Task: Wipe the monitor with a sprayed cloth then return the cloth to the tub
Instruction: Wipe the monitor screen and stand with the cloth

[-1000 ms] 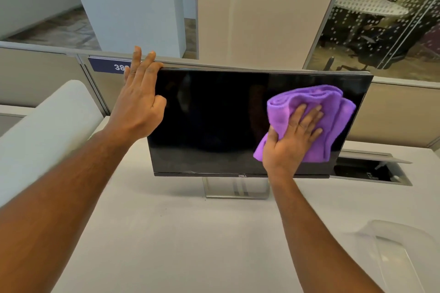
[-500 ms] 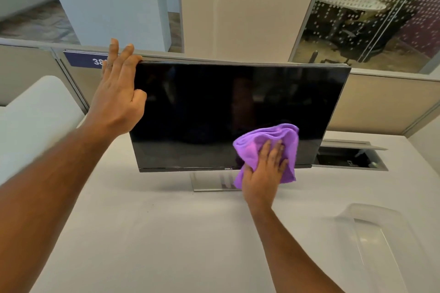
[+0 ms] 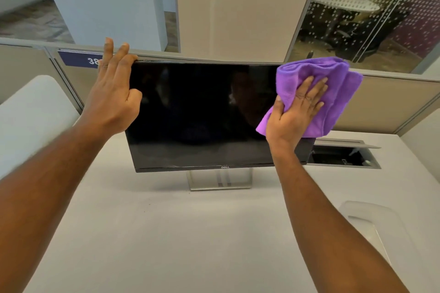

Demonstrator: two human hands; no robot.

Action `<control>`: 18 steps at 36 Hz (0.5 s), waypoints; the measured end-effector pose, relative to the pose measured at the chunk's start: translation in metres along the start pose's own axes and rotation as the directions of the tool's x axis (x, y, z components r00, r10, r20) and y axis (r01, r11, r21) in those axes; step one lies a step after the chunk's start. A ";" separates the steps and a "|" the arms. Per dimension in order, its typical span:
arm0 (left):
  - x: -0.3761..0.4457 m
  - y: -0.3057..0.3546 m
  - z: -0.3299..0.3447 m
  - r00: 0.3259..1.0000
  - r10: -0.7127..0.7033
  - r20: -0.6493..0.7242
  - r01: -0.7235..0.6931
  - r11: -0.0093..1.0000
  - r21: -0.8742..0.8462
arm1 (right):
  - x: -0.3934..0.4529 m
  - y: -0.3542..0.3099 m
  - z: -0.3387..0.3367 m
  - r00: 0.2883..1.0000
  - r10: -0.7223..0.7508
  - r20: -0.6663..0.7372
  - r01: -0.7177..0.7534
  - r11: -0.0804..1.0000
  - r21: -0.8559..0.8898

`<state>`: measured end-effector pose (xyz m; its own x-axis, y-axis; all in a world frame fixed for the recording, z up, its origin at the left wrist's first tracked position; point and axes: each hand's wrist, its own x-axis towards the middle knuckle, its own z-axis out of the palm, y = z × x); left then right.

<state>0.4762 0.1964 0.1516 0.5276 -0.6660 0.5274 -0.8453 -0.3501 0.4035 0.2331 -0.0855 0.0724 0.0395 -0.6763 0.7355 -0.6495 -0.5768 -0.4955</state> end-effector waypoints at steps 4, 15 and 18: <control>0.000 0.001 0.001 1.000 -0.004 -0.008 0.004 1.000 -0.003 | -0.028 0.002 0.000 0.986 -0.144 0.083 0.146 0.989 -0.022; -0.003 0.003 -0.003 1.000 -0.004 0.006 0.004 1.000 -0.006 | -0.109 0.071 -0.008 0.941 0.293 0.169 -0.297 0.955 -0.006; -0.003 0.004 -0.002 1.000 -0.010 0.003 0.010 1.000 -0.011 | -0.092 0.083 -0.011 0.900 0.411 0.146 -0.428 0.896 0.117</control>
<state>0.4719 0.1985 0.1537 0.5357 -0.6641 0.5215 -0.8391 -0.3495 0.4169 0.1676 -0.0662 -0.0311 -0.1203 -0.9125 0.3909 -0.5097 -0.2811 -0.8131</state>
